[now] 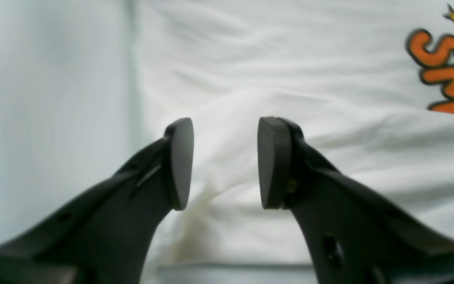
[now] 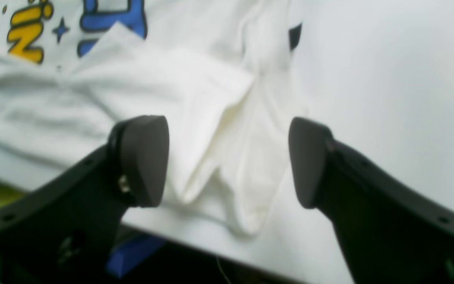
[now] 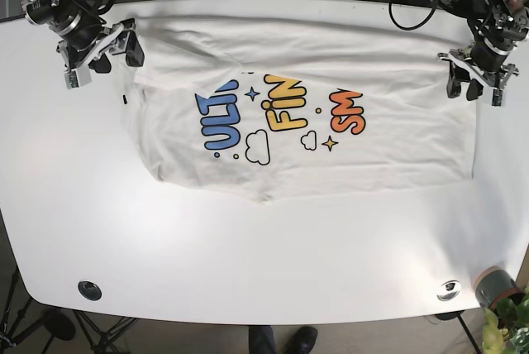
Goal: Fold the T-shirt properly
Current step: 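Drag the shirt's edge with both grippers away from the printed front, then open both grippers and release the shirt's edge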
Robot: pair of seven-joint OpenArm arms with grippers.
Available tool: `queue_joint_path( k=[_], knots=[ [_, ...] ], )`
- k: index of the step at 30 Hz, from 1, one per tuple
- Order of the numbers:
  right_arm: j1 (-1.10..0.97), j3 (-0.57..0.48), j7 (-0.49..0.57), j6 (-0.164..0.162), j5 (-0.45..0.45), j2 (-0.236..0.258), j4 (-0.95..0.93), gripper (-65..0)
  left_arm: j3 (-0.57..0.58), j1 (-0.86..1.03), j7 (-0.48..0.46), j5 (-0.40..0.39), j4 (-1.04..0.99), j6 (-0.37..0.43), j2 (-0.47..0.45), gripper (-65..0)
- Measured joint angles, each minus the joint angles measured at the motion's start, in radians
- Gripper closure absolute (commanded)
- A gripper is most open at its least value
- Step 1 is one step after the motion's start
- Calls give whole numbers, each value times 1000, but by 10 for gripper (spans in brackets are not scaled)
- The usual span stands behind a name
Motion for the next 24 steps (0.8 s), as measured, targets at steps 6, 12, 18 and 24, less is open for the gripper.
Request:
queue_joint_path(
  k=[6, 12, 18, 24],
  knots=[
    [21, -91, -12, -1, -80, -6, -51, -445, 8, -2, -2, 96, -67, 5, -1, -250],
    [35, -150, -9, -1, -81, -11, -112, -444, 11, -26, -18, 89, -77, 4, 1, -250],
    [53, -151, -9, -2, -87, -13, -143, -354, 7, -18, -13, 97, -77, 4, -1, -250],
    [84, -150, -8, -2, -83, -13, -142, -89, 11, -21, -11, 97, -77, 4, -1, -250]
  ],
)
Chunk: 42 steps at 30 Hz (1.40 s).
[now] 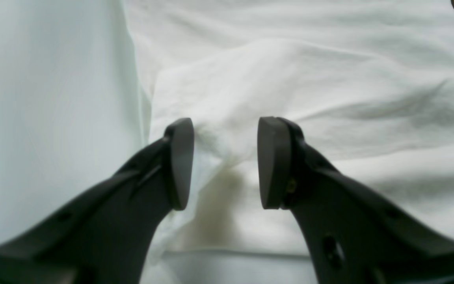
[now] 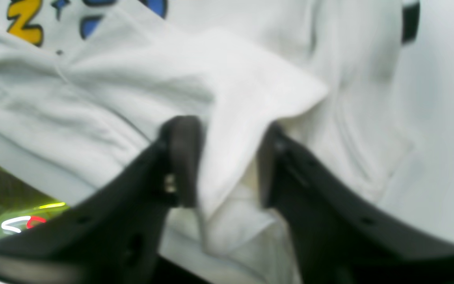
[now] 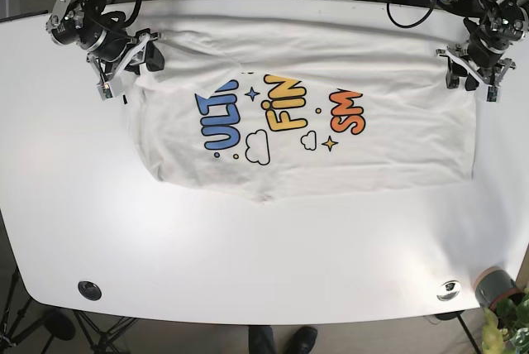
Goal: Fold the T-shirt properly
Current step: 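Open both grippers and release the shirt's edge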
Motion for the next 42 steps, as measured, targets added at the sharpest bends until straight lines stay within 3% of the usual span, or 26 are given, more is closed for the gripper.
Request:
queue_joint_path(
  k=[3, 18, 22, 29, 37, 39, 42],
  knots=[
    [13, 0, -2, 0, -1, 0, 0, 0, 1, -3, -2, -1, -15, 0, -3, -250],
    [88, -2, -5, 0, -1, 3, -10, 0, 4, -6, -19, -10, -130, 0, -18, -250],
    [130, -4, 2, 0, -1, 6, -54, 0, 4, -8, -19, -15, -137, 0, -19, -250],
    [218, -3, 3, 1, -48, 23, -209, -3, 4, -11, -38, 43, -137, -3, -19, -250],
    [232, 4, 11, 1, -61, 55, -269, -366, 4, -8, -72, 60, -138, -4, -18, -250],
    [232, 4, 13, 7, -55, 68, -268, -417, 4, -8, -72, 61, -138, -3, -18, -250],
    [230, 4, 14, 8, -53, 87, -265, -419, 3, -8, -72, 60, -138, -4, -18, -250]
  ],
)
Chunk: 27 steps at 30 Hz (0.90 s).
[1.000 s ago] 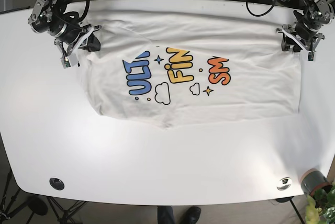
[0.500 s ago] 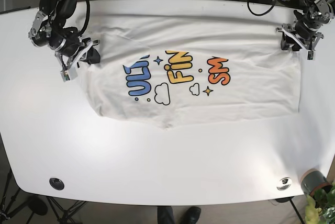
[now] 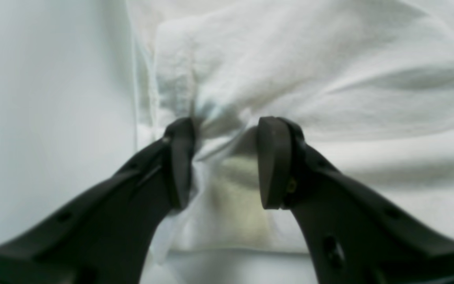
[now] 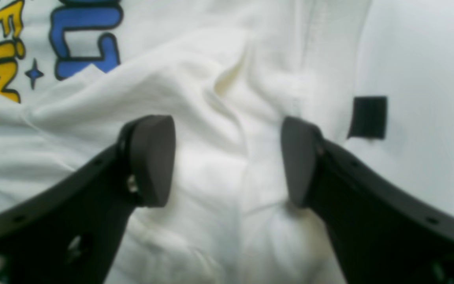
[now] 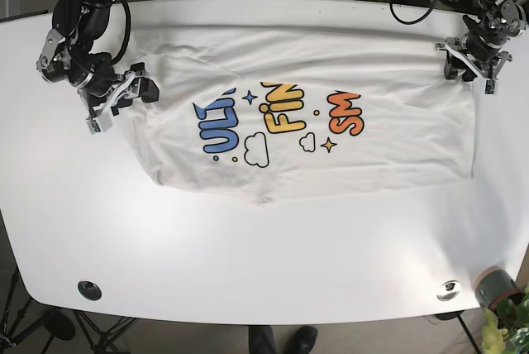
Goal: Fold the T-shirt properly
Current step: 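Open both grippers and release the shirt's edge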
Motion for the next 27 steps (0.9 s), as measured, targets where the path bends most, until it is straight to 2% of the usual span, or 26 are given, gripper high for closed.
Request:
queue_joint_path(
  k=[5, 12, 16, 22, 27],
  knots=[
    [-43, 3, -13, -5, -27, 20, 118, -366, -5, -1, 4, -14, 0, 1, 3, -250],
    [-87, -6, -14, -2, -19, 13, 328, -360, -69, -26, 23, -182, 4, 2, 10, -250],
    [-66, -6, -17, -3, -26, 14, 319, -361, -85, -22, 37, -218, 52, 8, 5, -253],
    [40, -5, -16, -4, -30, 30, 199, -361, -85, -67, 163, -219, 140, 4, 10, -256],
    [124, -7, -15, -6, -33, 49, 98, -361, -84, -114, 177, -227, 169, 4, 5, -256]
  ],
)
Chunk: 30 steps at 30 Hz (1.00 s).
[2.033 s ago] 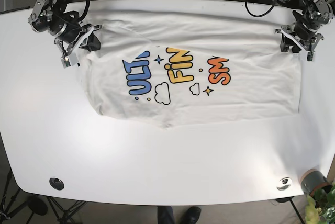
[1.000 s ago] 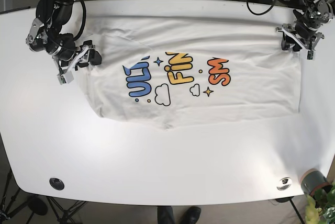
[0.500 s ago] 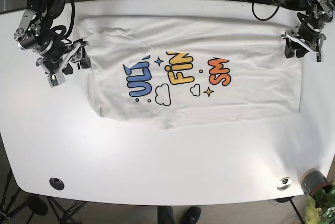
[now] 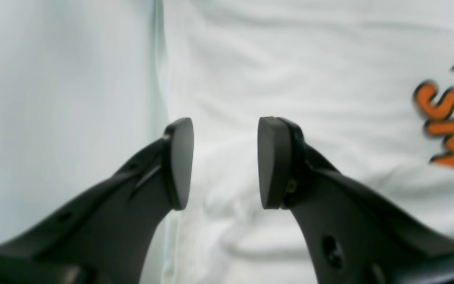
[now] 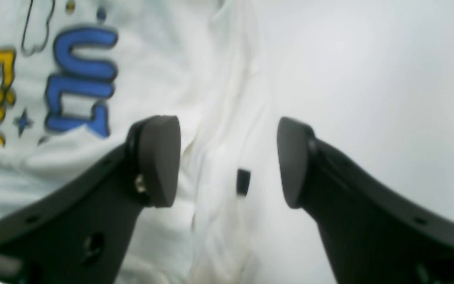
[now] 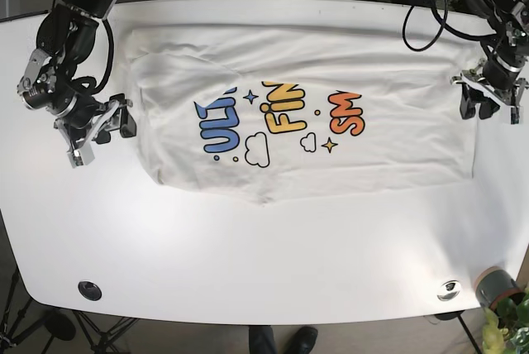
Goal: Fold the T-shirt properly
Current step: 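Open both grippers and release the shirt's edge, then move both grippers to the shirt's sides at mid-body and grasp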
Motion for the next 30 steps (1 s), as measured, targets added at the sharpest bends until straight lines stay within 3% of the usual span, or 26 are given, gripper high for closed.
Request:
queue_joint_path(
  k=[2, 6, 10, 18, 26, 30],
  knots=[
    [37, 0, 6, -3, -5, 3, -51, -361, 2, -21, 6, 2, 0, 0, -3, -256],
    [105, -12, 58, -1, -15, 11, -142, -361, 1, -100, 29, 103, -5, 0, 3, -256],
    [182, -81, 112, 3, -119, 17, -217, -361, 37, -190, 12, 205, -5, 0, 0, -256],
    [294, -83, 266, 4, -258, -9, -393, -361, 54, -296, 15, 379, -71, -1, 5, -254],
    [373, -84, 465, -1, -333, -11, -660, -361, 54, -346, 11, 421, -167, 0, 5, -254],
    [377, -85, 491, -2, -361, -10, -735, -361, 53, -343, 14, 437, -170, 0, 5, -254]
  ],
)
